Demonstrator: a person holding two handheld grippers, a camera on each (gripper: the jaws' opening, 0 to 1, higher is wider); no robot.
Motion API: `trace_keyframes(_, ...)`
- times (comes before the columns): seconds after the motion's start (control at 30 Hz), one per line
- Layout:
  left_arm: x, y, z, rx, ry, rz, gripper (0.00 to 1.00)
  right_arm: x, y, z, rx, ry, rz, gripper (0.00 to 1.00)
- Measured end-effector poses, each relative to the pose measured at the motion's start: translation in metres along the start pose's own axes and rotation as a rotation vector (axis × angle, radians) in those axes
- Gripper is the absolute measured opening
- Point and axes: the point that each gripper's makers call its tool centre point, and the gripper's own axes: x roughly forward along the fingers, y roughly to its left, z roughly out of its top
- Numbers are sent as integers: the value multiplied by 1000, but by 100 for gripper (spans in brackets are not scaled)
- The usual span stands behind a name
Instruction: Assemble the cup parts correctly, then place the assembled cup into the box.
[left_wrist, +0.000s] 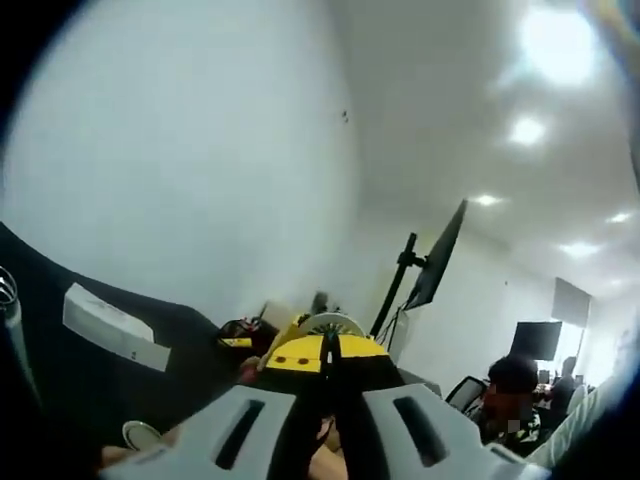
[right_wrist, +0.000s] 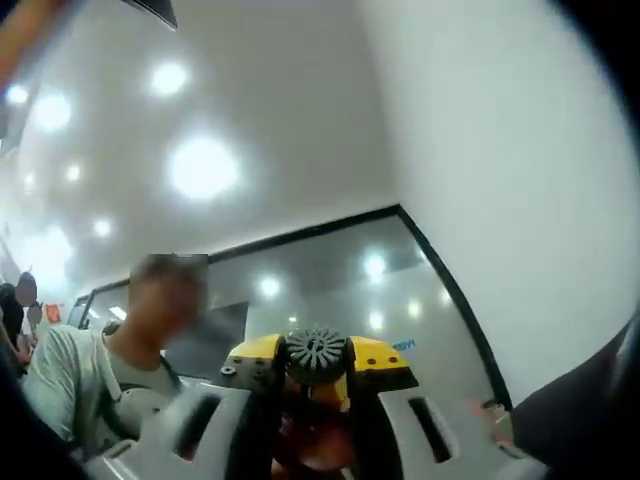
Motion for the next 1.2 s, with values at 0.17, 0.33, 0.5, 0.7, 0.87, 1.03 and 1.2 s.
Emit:
trace_keyframes(0.17,-3,4,2,33,30,9,0,-1,-7,-5,-45,48,-73,25)
trace_keyframes(0.33,-18,20,14,110,95,54,0,-16,-26,-9,-116,156,-193,34)
trace_keyframes(0.5,-42,61,37,226,227,178,0,-38,-39,-7,-186,248,-314,34)
trace_keyframes(0.7,-63,97,70,299,366,275,0,-56,-63,-21,-349,444,-493,38)
trace_keyframes(0.87,-78,114,73,321,584,325,0,-57,-75,-56,-388,601,-514,52)
trace_keyframes(1.03,-88,134,82,408,709,397,0,-56,-85,-72,-405,660,-522,54)
trace_keyframes(1.2,-97,145,88,446,814,445,0,-57,-101,-83,-436,714,-565,61)
